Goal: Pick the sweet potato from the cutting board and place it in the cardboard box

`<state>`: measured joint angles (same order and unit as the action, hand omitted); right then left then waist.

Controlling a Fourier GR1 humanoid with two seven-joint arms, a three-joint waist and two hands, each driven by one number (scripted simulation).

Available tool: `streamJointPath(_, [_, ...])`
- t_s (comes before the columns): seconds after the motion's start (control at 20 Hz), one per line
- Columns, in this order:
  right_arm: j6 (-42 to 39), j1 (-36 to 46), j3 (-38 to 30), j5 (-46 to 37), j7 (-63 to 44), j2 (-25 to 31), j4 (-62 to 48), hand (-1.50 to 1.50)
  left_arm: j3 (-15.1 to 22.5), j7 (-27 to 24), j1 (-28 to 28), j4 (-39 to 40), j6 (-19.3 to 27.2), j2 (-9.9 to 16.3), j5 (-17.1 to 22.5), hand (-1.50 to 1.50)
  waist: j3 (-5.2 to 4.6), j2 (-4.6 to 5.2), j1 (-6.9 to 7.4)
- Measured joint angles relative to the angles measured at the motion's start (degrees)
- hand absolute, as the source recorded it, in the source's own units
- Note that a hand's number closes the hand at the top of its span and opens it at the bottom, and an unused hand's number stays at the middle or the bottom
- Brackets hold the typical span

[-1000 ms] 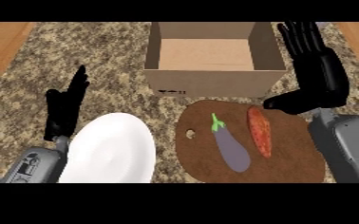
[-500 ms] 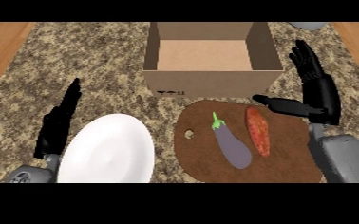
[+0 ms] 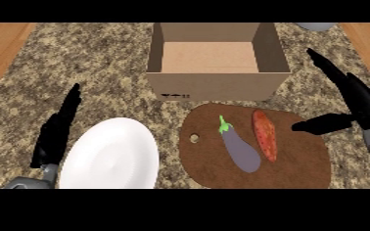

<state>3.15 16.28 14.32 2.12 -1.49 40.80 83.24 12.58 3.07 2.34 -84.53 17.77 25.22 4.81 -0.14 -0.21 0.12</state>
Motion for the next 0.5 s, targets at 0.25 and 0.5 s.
streamJointPath(0.25, [-12.4,2.9,5.2,-1.0,-10.7,7.7,4.4,-1.5,-0.5,0.3,-0.2,-0.3,-0.7,0.3,0.2,0.0,-0.06,-0.02,0.29])
streamJointPath(0.5, [-21.3,5.6,8.3,0.6,-21.1,8.6,8.7,-1.5,0.0,0.5,-1.5,-1.6,0.0,-0.7,-1.2,0.0,-0.01,0.0,0.32])
